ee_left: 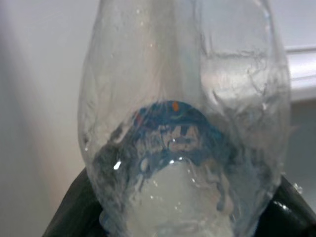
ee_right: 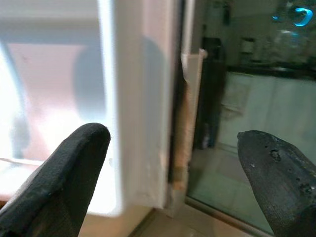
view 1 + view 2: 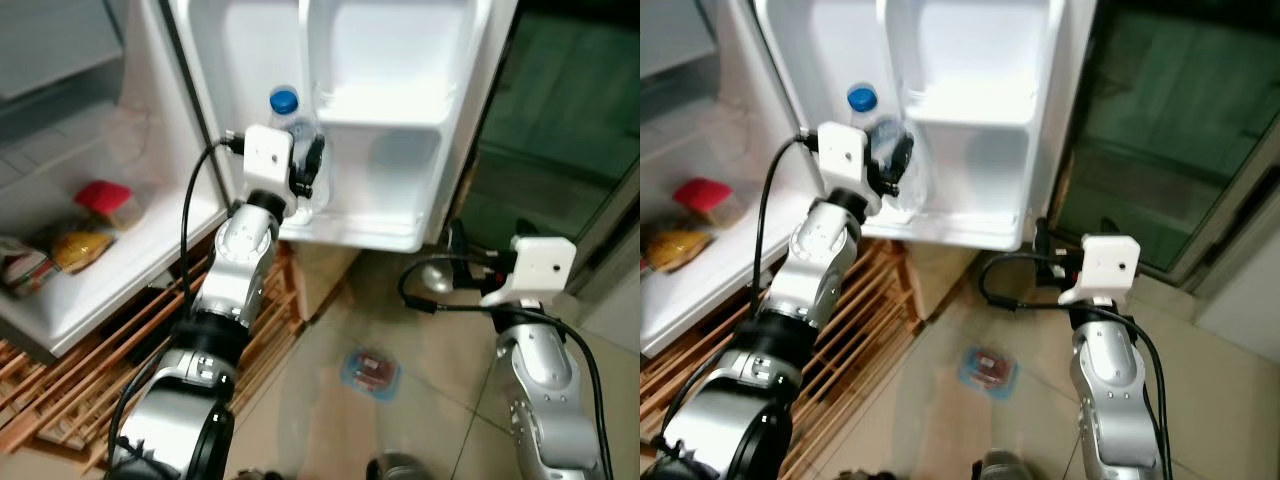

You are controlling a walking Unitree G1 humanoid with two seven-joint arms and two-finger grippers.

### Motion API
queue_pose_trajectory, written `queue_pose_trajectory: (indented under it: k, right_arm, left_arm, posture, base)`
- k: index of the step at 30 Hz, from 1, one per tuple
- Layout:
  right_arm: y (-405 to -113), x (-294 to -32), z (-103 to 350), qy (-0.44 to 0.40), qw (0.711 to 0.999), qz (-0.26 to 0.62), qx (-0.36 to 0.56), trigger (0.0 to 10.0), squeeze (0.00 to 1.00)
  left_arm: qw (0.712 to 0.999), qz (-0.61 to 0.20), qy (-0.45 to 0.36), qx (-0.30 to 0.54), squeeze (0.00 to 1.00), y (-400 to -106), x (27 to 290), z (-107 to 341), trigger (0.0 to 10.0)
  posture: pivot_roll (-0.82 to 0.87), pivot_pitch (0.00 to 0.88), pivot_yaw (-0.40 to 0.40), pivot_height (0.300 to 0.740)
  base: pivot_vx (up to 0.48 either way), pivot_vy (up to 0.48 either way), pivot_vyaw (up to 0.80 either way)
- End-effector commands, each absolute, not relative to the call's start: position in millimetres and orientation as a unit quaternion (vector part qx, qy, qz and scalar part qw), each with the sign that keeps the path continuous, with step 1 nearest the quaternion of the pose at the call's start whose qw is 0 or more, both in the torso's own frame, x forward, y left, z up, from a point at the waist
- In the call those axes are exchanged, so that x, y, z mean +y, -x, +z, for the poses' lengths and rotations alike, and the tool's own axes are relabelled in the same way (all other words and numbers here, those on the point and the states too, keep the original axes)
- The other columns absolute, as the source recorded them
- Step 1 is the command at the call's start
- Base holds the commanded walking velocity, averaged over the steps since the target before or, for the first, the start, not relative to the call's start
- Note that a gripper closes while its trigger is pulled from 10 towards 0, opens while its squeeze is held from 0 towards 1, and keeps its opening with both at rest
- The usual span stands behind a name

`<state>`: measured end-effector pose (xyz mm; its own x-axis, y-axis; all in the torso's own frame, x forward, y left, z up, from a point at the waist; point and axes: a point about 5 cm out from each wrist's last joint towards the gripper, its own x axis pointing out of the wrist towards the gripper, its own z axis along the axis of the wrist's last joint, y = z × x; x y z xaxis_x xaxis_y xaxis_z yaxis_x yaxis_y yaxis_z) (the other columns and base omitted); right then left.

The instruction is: Restocking fridge

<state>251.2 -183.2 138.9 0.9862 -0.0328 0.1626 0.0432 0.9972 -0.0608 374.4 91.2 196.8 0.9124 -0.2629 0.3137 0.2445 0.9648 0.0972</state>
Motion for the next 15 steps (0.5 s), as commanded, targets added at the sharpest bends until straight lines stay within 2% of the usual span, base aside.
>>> queue_pose_trajectory:
  k: [1,7,15]
  right_arm:
    - [-249,-182,141,0.024,0.996,-0.018,-0.081,10.0,0.14]
    - [-242,-185,140,0.030,0.997,-0.022,-0.070,10.0,0.14]
    - [-236,-198,151,0.058,0.995,-0.027,-0.076,10.0,0.14]
  left_arm:
    - [0.974,-0.116,-0.034,-0.191,0.00,-376,95,207,10.0]
    - [0.967,-0.084,-0.102,-0.219,0.00,-378,96,201,10.0]
    - [0.969,-0.066,-0.120,-0.205,0.00,-379,86,185,10.0]
  posture:
    - [-0.30,0.092,0.066,0.740]
    - [-0.33,0.110,0.068,0.740]
    - [-0.43,0.092,0.053,0.740]
  base:
    - [0.000,0.000,0.00]
    - [0.000,0.000,0.00]
    - [0.000,0.000,0.00]
